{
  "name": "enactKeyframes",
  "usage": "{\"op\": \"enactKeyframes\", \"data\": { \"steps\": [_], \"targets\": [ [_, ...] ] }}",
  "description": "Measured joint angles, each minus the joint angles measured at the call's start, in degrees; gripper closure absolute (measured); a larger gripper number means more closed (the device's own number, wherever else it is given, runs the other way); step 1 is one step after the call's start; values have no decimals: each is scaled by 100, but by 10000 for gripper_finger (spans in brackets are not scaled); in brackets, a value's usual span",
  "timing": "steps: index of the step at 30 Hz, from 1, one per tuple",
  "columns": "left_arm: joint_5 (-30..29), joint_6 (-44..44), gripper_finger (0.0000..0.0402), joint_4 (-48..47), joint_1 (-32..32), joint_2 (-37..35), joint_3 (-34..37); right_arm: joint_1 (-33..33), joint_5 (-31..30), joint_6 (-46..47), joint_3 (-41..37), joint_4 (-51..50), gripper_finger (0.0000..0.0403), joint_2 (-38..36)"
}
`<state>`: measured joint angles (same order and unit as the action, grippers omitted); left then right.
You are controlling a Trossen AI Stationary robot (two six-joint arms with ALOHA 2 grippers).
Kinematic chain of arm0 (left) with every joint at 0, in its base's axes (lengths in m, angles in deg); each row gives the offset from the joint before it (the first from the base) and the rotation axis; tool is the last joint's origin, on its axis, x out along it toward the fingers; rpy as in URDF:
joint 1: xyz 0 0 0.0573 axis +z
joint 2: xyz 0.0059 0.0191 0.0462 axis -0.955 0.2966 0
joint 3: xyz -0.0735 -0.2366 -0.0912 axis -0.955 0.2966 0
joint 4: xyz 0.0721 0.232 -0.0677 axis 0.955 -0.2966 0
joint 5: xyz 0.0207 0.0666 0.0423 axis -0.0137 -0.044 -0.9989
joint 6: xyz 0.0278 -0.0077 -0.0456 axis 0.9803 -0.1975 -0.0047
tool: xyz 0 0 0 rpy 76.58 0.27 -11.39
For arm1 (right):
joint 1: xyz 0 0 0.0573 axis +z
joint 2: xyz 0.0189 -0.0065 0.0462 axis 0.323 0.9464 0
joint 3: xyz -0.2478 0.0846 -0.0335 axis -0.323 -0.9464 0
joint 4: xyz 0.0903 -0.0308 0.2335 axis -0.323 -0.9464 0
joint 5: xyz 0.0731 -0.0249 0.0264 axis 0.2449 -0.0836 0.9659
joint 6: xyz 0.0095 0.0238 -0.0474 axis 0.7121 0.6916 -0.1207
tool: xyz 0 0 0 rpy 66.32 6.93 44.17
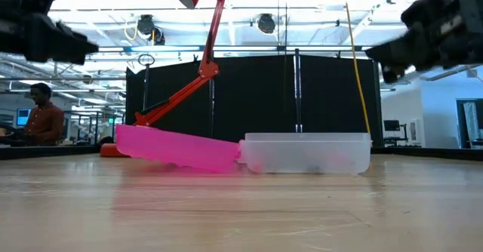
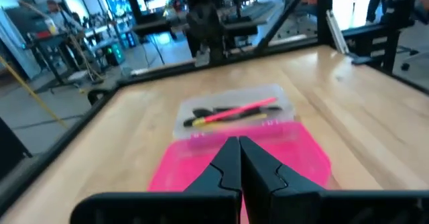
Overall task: Pick & place school supplies into a supply box
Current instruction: Return to Home Position
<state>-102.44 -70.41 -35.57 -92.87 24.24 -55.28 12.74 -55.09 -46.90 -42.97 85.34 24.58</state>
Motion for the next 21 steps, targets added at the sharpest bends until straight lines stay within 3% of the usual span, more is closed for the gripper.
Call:
{"op": "enactKeyframes", "data": {
  "steps": [8, 12, 18, 21],
  "targets": [
    [942, 176, 399, 572, 419, 22, 238, -250, 291, -103, -264, 702, 403, -3],
    [1369, 373, 399, 522, 1073, 46, 240, -548, 514, -122, -271, 697, 403, 18],
    [2776, 286, 399, 441, 2268, 44, 269, -989, 879, -96, -277, 503, 403, 9],
    [3174, 153, 399, 514, 2677, 63, 289, -1117, 956, -124, -282, 331, 403, 13]
  ]
}}
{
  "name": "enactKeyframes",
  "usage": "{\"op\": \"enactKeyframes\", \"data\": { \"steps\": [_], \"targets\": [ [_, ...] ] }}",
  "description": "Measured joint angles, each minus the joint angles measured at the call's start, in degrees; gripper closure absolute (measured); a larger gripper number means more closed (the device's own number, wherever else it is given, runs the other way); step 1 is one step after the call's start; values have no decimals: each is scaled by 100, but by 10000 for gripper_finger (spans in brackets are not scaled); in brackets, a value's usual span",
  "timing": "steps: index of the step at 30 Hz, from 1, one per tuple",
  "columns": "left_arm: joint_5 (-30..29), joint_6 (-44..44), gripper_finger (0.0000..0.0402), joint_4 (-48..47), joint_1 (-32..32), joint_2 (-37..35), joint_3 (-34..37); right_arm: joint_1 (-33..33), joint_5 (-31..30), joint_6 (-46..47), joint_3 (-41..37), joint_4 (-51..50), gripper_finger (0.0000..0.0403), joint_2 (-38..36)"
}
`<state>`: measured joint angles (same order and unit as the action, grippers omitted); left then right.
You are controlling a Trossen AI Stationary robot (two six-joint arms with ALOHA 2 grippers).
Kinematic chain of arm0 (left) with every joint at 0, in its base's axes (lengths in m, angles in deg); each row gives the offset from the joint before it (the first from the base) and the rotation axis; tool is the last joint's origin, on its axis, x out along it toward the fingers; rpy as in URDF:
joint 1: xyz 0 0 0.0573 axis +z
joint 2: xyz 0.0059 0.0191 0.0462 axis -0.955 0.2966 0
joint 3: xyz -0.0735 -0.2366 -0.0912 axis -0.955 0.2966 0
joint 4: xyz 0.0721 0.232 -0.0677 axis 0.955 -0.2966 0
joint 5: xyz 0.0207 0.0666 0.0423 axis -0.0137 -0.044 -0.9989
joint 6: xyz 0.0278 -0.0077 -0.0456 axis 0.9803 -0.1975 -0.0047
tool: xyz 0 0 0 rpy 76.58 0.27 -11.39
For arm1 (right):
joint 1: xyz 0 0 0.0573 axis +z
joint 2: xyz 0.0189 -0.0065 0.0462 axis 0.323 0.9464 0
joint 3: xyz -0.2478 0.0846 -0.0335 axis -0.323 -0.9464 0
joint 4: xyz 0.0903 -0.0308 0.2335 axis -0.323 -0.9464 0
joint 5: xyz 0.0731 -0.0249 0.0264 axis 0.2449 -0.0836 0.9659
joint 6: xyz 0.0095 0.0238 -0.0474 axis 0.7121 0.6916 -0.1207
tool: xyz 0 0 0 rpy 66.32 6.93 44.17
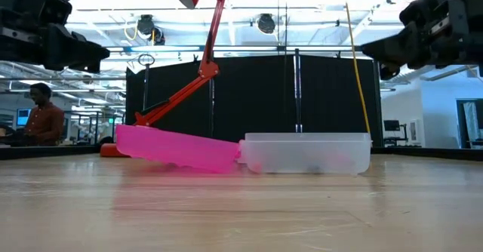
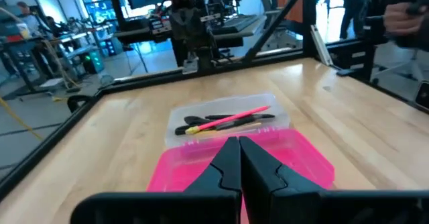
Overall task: Pick & place school supplies into a supply box
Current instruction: Return to Home Position
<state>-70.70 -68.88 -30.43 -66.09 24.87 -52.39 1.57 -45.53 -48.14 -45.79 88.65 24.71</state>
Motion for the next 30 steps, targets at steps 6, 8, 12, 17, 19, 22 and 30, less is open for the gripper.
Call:
{"op": "enactKeyframes", "data": {
  "steps": [6, 8, 12, 17, 19, 22, 30],
  "targets": [
    [304, -23, 400, 28, 243, 21, 2, -77, -2, -112, -2, -279, 403, 2],
    [313, -13, 399, 27, 243, 21, 2, -77, -1, -125, -4, -275, 403, 0],
    [319, -27, 400, 27, 239, 21, 2, -75, -2, -120, -7, -22, 403, -4],
    [321, -130, 399, 26, 239, 21, 2, -55, 9, -205, -9, 5, 403, -2],
    [321, -136, 400, 26, 239, 21, 2, -55, 7, -250, -9, 35, 403, -2],
    [304, -178, 395, 23, 239, 21, 2, -53, 4, -255, -9, 182, 403, -2],
    [260, -223, 363, 19, 239, 21, 2, -53, 2, -254, -9, 128, 403, -2]
  ]
}}
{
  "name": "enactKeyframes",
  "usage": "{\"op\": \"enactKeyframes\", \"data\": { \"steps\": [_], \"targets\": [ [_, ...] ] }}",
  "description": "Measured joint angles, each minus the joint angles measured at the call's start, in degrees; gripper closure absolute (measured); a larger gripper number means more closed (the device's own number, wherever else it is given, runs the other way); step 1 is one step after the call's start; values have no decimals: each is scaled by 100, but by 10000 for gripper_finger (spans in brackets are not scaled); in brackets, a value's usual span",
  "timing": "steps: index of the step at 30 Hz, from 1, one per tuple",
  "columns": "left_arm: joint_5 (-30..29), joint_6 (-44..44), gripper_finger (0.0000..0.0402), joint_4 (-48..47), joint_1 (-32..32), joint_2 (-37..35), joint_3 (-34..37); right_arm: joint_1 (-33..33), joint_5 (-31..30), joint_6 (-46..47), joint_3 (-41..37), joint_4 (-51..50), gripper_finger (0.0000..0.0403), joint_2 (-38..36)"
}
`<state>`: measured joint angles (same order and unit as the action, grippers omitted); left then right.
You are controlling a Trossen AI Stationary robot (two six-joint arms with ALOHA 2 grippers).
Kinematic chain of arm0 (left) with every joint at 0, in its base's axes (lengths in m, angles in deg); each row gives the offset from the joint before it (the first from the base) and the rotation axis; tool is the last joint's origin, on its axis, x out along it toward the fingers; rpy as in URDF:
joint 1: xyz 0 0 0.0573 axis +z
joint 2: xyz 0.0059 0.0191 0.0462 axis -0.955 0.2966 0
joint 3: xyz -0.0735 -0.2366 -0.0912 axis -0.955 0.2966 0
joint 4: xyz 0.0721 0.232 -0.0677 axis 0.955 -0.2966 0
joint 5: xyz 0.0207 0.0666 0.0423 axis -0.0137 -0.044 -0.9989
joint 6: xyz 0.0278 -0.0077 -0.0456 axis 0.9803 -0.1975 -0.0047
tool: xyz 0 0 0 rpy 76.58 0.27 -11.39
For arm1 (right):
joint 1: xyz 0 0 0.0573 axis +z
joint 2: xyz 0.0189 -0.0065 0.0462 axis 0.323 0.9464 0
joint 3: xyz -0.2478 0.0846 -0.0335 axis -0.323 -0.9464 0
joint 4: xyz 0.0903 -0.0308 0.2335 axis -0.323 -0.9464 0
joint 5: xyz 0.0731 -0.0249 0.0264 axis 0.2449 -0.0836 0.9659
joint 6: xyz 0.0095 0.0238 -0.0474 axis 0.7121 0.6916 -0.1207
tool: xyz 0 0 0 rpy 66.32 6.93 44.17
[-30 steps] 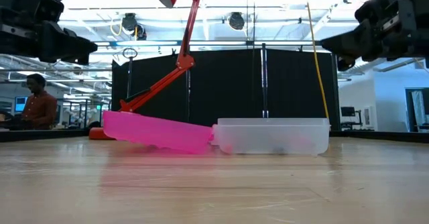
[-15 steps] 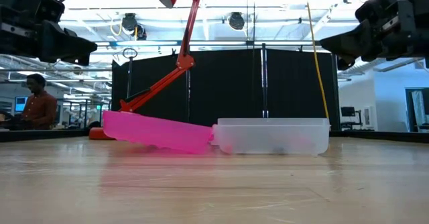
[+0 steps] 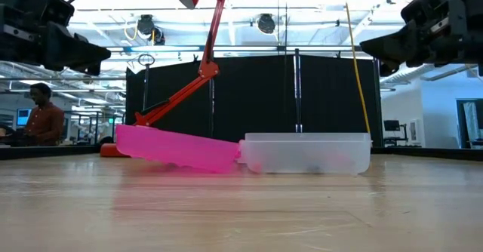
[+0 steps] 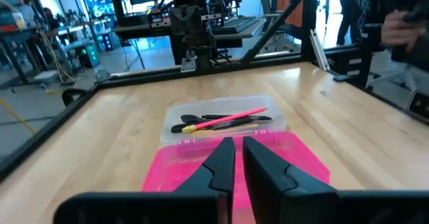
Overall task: Pick & place school supplies into a supply box
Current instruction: Return to Home Position
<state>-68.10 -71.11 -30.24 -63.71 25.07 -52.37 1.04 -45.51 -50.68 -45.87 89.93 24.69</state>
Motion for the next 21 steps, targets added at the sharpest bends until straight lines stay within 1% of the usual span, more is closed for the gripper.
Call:
{"op": "enactKeyframes", "data": {
  "steps": [5, 8, 21],
  "targets": [
    [-2, -643, 360, 37, 0, 0, 7, 0, -2, 2, 0, -108, 403, 2],
    [-3, -860, 360, 49, 0, 0, 7, 0, -2, 2, 0, -106, 403, 2],
    [-4, -852, 360, 68, 0, 0, 9, 0, -2, 0, 0, -106, 403, 2]
  ]
}}
